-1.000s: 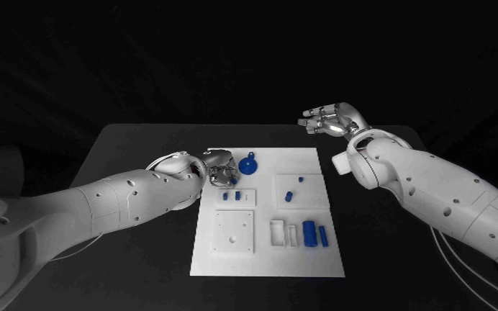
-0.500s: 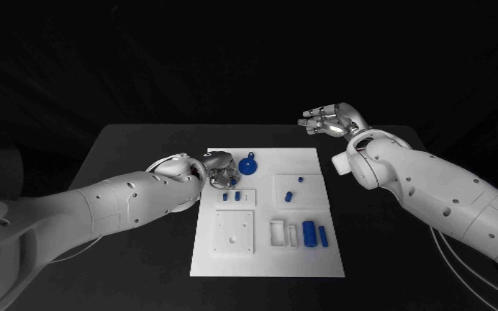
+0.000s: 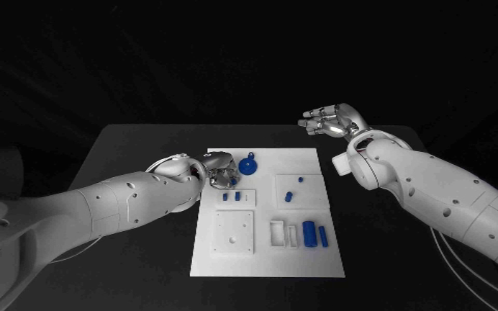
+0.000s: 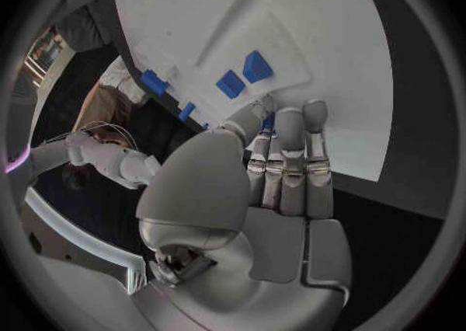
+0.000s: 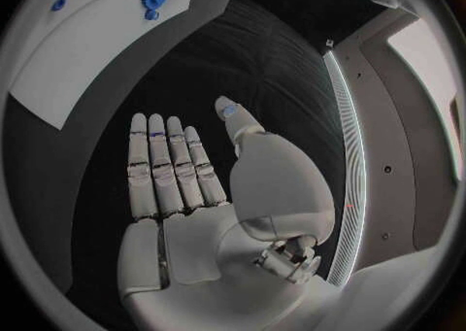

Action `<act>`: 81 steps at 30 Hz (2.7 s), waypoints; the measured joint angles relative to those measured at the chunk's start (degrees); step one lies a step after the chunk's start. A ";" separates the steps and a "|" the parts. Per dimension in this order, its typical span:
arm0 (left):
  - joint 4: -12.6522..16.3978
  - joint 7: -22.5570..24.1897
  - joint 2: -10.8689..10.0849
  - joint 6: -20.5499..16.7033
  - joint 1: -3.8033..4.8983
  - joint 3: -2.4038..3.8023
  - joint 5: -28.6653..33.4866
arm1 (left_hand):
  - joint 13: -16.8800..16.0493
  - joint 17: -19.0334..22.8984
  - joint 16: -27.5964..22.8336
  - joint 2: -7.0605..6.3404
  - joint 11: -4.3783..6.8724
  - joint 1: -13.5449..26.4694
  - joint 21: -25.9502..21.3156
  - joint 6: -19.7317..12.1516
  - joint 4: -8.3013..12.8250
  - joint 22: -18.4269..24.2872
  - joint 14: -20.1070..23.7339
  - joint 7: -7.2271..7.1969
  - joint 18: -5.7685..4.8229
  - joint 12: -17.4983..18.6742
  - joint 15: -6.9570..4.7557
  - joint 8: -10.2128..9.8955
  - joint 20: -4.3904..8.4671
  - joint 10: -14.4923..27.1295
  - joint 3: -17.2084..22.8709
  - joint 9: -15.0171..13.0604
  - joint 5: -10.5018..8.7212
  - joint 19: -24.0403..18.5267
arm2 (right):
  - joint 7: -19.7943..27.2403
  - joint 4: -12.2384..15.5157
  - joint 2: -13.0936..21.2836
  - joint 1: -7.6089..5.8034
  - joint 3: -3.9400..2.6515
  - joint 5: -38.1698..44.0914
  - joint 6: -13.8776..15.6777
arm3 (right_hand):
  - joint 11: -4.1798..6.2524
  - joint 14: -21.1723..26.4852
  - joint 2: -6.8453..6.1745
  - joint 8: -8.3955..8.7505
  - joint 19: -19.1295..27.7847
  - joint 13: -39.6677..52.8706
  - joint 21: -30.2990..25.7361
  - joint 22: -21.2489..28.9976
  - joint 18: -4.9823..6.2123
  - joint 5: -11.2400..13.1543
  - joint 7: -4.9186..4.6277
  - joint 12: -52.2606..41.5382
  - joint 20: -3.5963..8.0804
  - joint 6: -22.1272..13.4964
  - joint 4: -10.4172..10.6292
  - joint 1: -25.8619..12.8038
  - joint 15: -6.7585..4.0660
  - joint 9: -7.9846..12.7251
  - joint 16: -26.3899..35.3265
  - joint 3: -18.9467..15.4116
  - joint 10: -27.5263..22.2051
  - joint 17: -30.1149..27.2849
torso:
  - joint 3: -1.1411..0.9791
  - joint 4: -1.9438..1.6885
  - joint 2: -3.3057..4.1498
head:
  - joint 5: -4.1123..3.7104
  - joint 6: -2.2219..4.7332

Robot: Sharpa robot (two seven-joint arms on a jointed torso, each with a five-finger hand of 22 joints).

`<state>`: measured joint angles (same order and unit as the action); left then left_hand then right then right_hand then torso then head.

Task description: Assemble the parts on the task board

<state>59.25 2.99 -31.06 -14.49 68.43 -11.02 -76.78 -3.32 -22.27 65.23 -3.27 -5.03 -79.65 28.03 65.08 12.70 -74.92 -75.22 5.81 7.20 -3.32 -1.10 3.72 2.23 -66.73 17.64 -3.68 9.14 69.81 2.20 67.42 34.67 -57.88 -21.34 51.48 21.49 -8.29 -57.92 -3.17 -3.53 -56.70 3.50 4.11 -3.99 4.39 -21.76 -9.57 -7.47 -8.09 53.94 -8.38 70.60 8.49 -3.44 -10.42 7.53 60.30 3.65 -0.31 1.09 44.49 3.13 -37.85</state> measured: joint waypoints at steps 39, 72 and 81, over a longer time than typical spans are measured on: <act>1.00 0.66 -1.21 -1.86 -0.01 0.02 0.00 | 0.00 0.26 0.44 -2.15 -0.61 -0.25 0.00 -5.15 0.47 0.02 -0.41 -1.20 0.37 0.00 0.40 0.00 -0.49 2.27 0.47 0.11 0.21 0.31 | 0.00 -0.19 0.02 0.26 0.00 0.00 0.00 | 0.00 0.00 0.00 0.00 0.00 0.00 0.00 0.00 0.00 0.00 0.00 0.00 0.00 0.00 0.00 0.00 0.00 0.00 0.00 0.00 0.00 0.00 | -0.01 0.00 0.01 | 0.05 0.10; 6.29 8.67 -11.47 -5.92 2.94 3.44 40.35 | 0.02 17.92 -39.22 -0.71 -0.44 0.29 -20.24 -3.83 -0.72 7.95 8.64 2.21 -2.32 -0.26 3.68 -0.23 -3.50 -1.86 1.29 0.14 -0.77 -13.27 | -0.28 7.04 5.79 4.35 0.03 23.13 -7.79 | 4.60 -26.09 0.02 -0.30 -23.66 -0.12 24.02 -14.28 2.59 5.37 3.10 3.95 11.58 10.69 -7.93 0.94 -10.57 -0.23 -19.34 12.09 10.22 15.48 | 0.10 0.13 -0.22 | -0.91 0.98; 11.87 12.13 -13.81 -4.63 3.12 3.53 52.85 | 0.02 18.39 -56.59 -0.38 -2.16 0.93 -24.40 -4.05 -1.35 22.14 6.98 2.00 -3.21 -0.26 6.37 -0.23 -6.35 1.77 -2.18 0.14 -0.93 -14.71 | -5.51 9.98 5.93 6.06 1.75 41.13 -9.57 | 3.52 -26.09 -3.38 -0.30 -23.75 -0.12 29.42 -19.88 2.60 11.39 2.91 3.94 11.64 10.85 -7.36 0.35 -10.56 -0.22 -27.20 15.89 5.41 22.83 | 0.33 0.37 -0.61 | -1.83 1.24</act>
<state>71.12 15.12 -44.87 -19.12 71.56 -7.49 -23.93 -3.31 -3.88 8.65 -3.65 -7.19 -78.72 3.63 61.03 11.35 -52.78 -68.24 7.81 3.99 -3.58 5.27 3.49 -4.12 -64.96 15.46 -3.54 8.21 55.10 -3.31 77.41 40.60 -51.82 -19.59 92.61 11.92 -4.77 -84.01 -6.55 -3.83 -80.45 3.39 33.53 -23.86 6.98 -10.37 -6.66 -3.52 3.55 64.79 -15.73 70.95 -2.07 -3.66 -37.61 23.42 65.72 26.47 0.02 1.46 43.88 1.30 -36.61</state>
